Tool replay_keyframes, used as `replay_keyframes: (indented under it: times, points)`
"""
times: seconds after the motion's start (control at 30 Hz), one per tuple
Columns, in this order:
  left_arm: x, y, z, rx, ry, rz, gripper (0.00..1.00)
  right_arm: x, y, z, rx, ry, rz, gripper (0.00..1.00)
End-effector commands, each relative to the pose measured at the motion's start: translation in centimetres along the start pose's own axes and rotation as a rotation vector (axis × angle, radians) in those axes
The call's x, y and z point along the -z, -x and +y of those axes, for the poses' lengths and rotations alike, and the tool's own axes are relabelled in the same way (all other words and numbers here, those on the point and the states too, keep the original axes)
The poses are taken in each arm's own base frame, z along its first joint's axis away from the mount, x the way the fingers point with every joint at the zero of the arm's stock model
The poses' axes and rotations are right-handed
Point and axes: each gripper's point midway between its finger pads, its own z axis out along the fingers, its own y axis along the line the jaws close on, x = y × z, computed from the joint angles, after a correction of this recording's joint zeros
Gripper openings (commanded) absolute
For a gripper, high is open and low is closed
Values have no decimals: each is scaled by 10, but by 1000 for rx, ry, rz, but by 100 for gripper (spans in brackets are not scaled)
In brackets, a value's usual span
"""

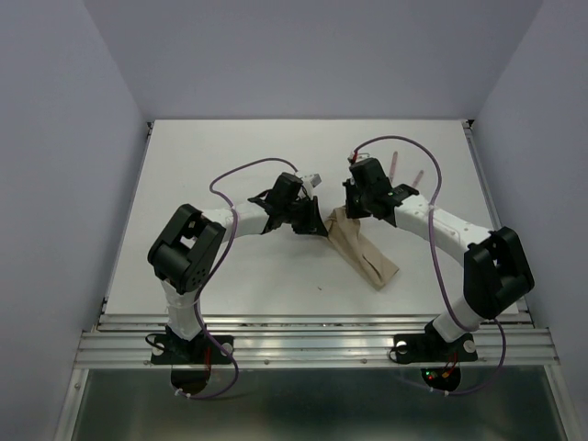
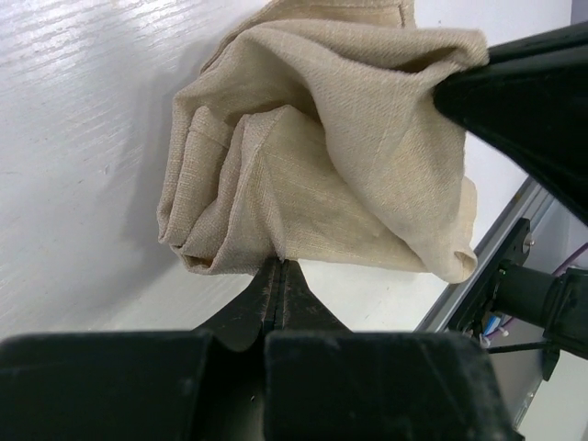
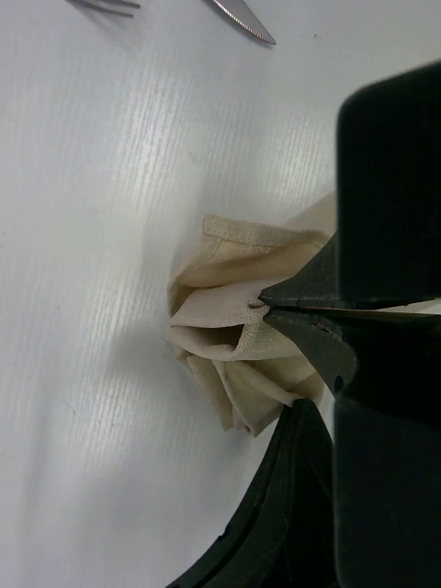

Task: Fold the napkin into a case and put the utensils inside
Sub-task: Grasp the top corner of the smaller rectangle folded napkin from the folded napkin.

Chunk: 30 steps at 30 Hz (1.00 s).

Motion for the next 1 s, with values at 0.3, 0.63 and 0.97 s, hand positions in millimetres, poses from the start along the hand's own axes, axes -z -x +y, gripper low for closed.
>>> replay_keyframes:
  times: [0.3, 0.63, 0.97]
  points:
    - [8, 12, -12, -43, -50, -28, 0, -12, -18, 32, 41, 165, 49, 1]
    - [7, 14, -9, -33, -49, -25, 0, -26, -59, 47, 102, 223, 167, 1]
    - [3, 15, -7, -23, -46, -17, 0, -22, -73, 68, 98, 303, 209, 1]
